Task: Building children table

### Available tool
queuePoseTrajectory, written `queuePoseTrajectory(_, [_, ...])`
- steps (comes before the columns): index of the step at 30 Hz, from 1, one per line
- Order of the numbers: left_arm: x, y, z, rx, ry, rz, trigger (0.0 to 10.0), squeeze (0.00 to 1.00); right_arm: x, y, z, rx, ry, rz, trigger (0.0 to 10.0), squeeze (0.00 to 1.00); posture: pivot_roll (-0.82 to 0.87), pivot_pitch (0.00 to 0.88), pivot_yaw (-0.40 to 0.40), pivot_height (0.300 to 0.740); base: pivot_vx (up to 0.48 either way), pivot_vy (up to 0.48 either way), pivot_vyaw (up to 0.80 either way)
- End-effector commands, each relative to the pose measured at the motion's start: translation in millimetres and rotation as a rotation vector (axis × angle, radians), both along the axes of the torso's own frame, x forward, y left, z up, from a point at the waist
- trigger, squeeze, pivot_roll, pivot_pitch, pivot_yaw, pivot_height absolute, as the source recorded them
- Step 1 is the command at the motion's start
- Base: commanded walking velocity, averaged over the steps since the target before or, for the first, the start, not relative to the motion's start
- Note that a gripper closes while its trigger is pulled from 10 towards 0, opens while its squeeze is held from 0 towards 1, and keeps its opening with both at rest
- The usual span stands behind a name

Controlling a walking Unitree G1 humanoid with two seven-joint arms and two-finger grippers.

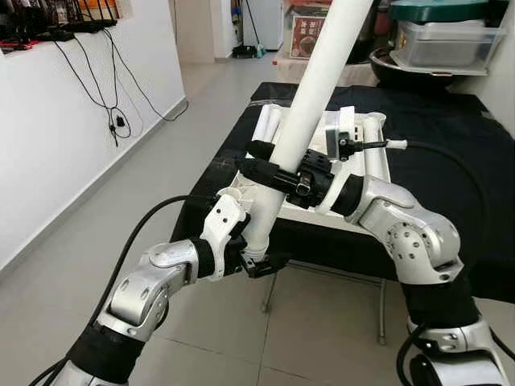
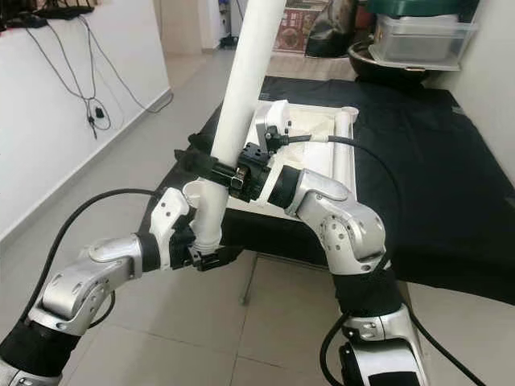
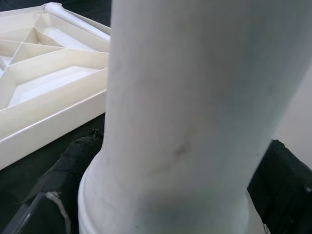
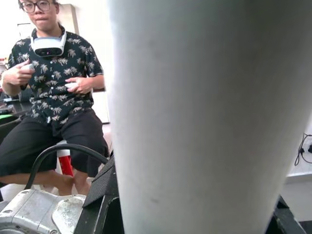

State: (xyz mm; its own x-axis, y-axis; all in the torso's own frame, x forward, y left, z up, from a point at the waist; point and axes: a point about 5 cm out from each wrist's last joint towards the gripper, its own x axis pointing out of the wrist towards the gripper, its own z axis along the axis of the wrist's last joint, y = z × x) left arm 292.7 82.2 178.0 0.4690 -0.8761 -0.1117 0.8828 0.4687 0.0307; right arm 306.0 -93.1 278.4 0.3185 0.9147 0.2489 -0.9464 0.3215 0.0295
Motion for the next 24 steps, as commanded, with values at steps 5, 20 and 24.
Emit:
queuePoseTrajectory(5, [-1.2, -7.2, -10.6, 0.011, 0.048, -0.036, 0.0, 0.00, -7.6, 4.2, 15.6, 0.041, -0.082, 0.025, 0.0, 0.00, -0.04, 0.000, 0.014, 0.740, 0.000, 0.000, 0.00])
queuePoseTrajectory(20, [2.6, -4.4, -11.4, 0.063, -0.016, -0.004, 6.8, 0.00, -6.0, 6.4, 11.6, 0.030, -0.065, -0.027, 10.0, 0.00, -0.04, 0.000, 0.016, 0.740, 0.000, 0.000, 0.00])
queuePoseTrajectory(24, [11.4, 0.4, -12.0, 0.098, -0.051, 0.070, 10.0, 0.00, 1.8, 4.7, 6.3, 0.046, 0.005, -0.140, 10.0, 1.00, -0.04, 0.000, 0.019, 0.740, 0.000, 0.000, 0.00])
